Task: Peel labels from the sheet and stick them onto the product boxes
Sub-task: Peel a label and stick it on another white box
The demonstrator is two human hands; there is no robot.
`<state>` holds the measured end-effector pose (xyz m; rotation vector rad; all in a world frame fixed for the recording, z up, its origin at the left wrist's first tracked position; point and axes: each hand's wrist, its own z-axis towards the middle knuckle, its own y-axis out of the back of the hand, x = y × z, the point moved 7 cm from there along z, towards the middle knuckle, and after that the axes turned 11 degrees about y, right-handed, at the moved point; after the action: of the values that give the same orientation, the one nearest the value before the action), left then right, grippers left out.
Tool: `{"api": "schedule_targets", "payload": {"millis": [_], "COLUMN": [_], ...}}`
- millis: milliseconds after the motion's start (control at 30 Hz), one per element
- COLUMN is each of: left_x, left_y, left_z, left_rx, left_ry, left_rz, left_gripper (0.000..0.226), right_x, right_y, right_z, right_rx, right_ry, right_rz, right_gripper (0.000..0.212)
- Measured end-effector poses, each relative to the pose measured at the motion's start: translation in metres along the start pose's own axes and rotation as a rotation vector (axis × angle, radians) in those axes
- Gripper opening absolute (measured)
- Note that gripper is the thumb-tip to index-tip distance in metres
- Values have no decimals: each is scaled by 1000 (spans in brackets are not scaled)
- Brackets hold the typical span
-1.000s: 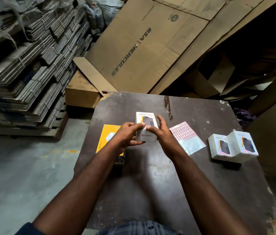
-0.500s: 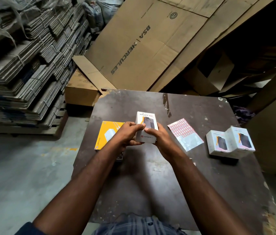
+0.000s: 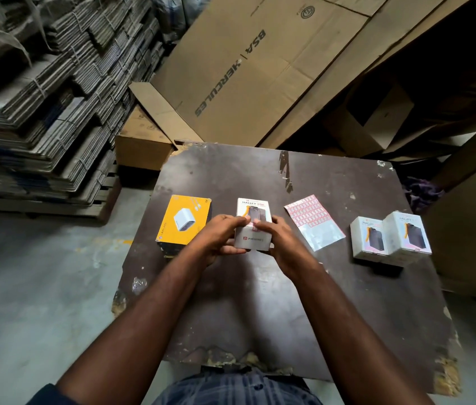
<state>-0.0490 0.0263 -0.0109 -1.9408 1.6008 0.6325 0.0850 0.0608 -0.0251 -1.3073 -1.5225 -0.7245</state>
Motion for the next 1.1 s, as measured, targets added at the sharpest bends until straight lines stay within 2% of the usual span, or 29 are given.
{"api": "schedule_targets", "payload": {"millis": [133,200,300,367,467,667,833,1000,1100], "left_x": [10,12,9,8,7,12,5,1,-2], "left_y": [-16,-22,-30,-37,-49,-69,-83,-89,-96], "left_z": [-3,-4,-5,-6,-8,-10,-11,-8,-5], "left_rx": [2,-3,-2,1,13,43,26,0,-3], "left_ry": [30,39,45,55,63,95,59,75,58], "left_rz": [6,-8,-25,-38,-70,-121,-146,-122,-114], "left_gripper": [29,32,33,33,33,31,13,12,11], "right_x": [-1,-1,18,29,41,50,60,60,61], "right_y": [15,23,32,39,53,75,87,98,104], "right_z": [1,-1,-17,-26,-31,-31,-29,-21,-14], "right_rx": [-167,-155,-52,17,49,285,166,304,191], "right_ry": [-12,12,237,387,486,464,511,402,463], "right_rz": [-48,-110,-260,-413,-542,-604,-628,-440,-518], "right_gripper": [30,41,68,61,41,45,47,45,46]}}
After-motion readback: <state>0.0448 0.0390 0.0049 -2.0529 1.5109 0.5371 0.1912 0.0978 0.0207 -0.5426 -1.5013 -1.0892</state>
